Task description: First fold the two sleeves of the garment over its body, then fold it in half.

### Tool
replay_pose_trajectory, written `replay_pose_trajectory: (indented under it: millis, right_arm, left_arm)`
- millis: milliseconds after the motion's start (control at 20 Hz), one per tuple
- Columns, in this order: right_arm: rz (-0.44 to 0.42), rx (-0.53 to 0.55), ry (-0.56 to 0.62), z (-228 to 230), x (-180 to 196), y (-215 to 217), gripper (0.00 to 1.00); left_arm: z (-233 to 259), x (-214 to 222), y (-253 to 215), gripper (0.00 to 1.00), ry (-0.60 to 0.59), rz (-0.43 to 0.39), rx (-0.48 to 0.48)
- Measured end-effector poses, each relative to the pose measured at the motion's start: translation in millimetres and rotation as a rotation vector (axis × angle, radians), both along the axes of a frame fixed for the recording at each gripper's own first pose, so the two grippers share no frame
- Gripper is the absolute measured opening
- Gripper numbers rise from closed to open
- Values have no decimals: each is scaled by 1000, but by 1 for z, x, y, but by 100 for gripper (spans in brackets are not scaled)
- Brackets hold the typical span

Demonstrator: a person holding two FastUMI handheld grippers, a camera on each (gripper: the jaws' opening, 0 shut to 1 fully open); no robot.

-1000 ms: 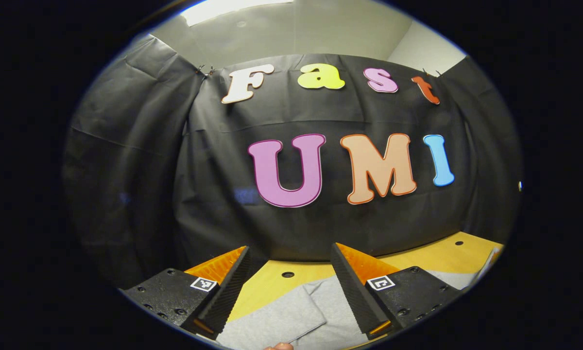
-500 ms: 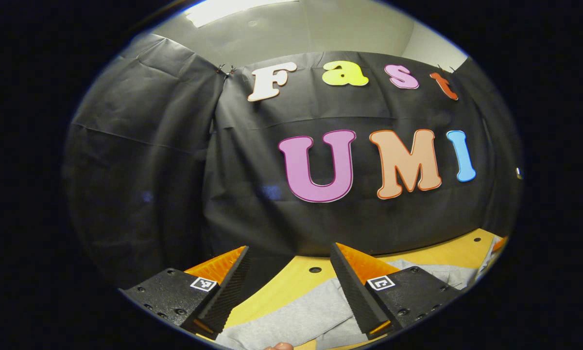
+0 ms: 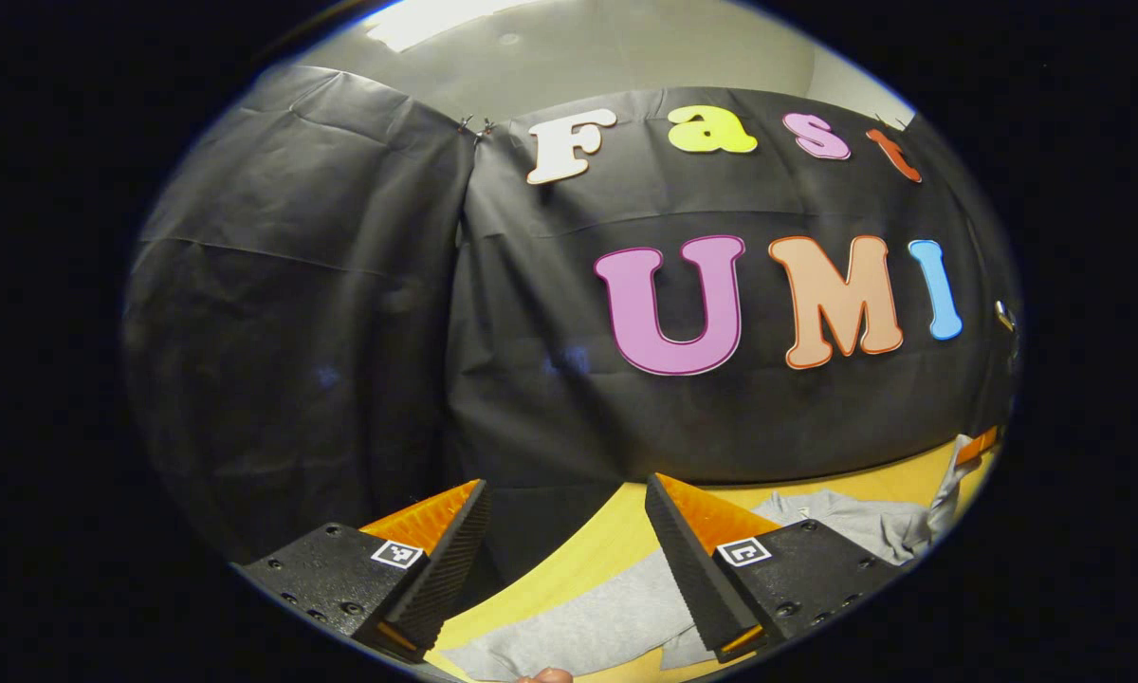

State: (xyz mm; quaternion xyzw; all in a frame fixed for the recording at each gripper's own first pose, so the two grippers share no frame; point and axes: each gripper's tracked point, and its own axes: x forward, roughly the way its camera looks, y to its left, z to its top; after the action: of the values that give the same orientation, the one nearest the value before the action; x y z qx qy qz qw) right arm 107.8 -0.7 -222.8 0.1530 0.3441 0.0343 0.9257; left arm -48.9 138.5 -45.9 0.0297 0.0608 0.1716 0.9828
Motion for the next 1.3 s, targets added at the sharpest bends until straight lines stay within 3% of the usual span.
replay_pose_trajectory:
  millis: [400, 900, 1300]
  right_arm:
    - [141, 22, -60, 9, 38, 101, 11]
    - [258, 51, -50, -9, 58, 215, 11]
    - [395, 52, 49, -68, 43, 316, 11]
  left_arm:
    - [-7, -22, 37, 97, 23, 80, 5]
    - [-11, -64, 91, 96, 57, 183, 29]
    - [-15, -82, 114, 97, 79, 206, 47]
